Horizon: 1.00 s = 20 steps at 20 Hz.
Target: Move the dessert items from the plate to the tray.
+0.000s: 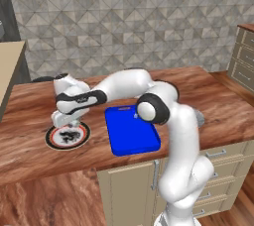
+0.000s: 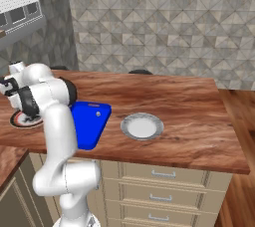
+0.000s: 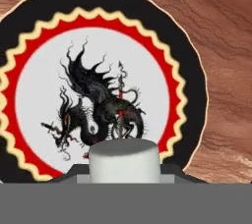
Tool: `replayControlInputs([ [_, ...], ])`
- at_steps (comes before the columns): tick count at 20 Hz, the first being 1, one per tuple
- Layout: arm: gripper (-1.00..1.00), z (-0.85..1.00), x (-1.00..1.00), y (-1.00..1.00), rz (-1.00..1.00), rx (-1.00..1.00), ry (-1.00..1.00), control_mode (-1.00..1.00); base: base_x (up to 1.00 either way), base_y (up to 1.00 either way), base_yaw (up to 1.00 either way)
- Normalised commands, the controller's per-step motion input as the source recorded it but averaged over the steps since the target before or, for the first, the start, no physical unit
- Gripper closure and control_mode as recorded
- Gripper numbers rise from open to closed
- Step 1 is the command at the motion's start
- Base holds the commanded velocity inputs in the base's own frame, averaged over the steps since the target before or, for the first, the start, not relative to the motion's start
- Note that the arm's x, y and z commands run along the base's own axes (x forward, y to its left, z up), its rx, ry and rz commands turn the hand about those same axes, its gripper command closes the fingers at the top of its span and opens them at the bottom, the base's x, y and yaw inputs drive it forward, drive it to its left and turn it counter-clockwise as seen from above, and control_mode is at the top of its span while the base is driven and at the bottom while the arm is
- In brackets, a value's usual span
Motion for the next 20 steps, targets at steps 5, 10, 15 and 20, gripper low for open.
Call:
replayControlInputs([
  [5, 1.00, 0.84, -0.44, -0.99, 0.00, 0.01, 0.01, -1.00, 0.00, 0.00, 0.00],
  [10, 1.00, 0.51, -0.52, -1.00, -0.01, 0.00, 0.01, -1.00, 0.00, 0.00, 0.00],
  [15, 1.00, -0.18, -0.49, -1.00, -0.02, 0.01, 0.00, -1.00, 0.00, 0.00, 0.00],
  [20, 1.00, -0.30, 0.02, -0.94, -0.06, -0.02, 0.09, -1.00, 0.00, 0.00, 0.00],
])
